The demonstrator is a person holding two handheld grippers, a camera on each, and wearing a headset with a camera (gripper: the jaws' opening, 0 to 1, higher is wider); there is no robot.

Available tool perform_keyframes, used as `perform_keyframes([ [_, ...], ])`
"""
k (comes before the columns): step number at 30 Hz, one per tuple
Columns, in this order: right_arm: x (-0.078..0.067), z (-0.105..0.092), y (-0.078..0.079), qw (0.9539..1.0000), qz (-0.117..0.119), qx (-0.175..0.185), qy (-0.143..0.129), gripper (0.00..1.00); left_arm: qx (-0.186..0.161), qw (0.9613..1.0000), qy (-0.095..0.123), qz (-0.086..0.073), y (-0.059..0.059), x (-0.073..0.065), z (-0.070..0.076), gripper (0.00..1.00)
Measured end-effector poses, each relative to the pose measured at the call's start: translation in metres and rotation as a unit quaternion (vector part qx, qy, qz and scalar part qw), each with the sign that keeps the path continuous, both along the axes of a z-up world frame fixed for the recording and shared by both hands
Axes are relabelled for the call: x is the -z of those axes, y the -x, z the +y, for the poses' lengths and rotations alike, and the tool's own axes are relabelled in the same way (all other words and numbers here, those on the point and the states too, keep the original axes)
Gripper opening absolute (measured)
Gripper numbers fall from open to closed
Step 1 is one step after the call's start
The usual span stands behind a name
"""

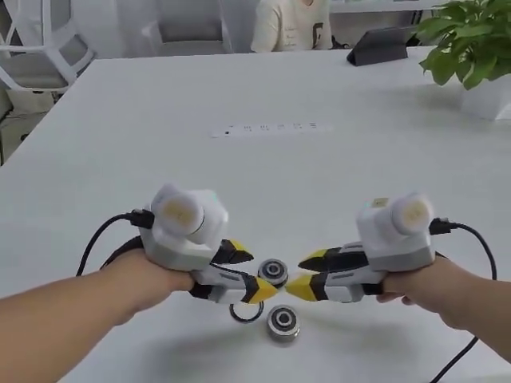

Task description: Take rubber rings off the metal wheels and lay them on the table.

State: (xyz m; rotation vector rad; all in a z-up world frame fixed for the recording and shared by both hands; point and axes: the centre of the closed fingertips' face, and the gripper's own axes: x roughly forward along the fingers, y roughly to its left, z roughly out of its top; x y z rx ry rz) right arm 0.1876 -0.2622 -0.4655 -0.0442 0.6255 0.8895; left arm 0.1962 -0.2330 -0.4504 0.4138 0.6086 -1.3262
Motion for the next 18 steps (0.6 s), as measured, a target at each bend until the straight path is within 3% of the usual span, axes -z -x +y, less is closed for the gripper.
perform_keyframes([
  [9, 0.002, 0.000, 0.001, 1.0000, 0.004, -0.001, -0.001, 0.30, -0.006, 0.9999, 0.007, 0.012, -0.003, 0.003, -0.008, 0.30],
  [18, 0.003, -0.001, 0.001, 1.0000, 0.005, 0.001, -0.002, 0.30, -0.003, 1.0000, 0.002, 0.008, -0.006, 0.007, -0.012, 0.23],
])
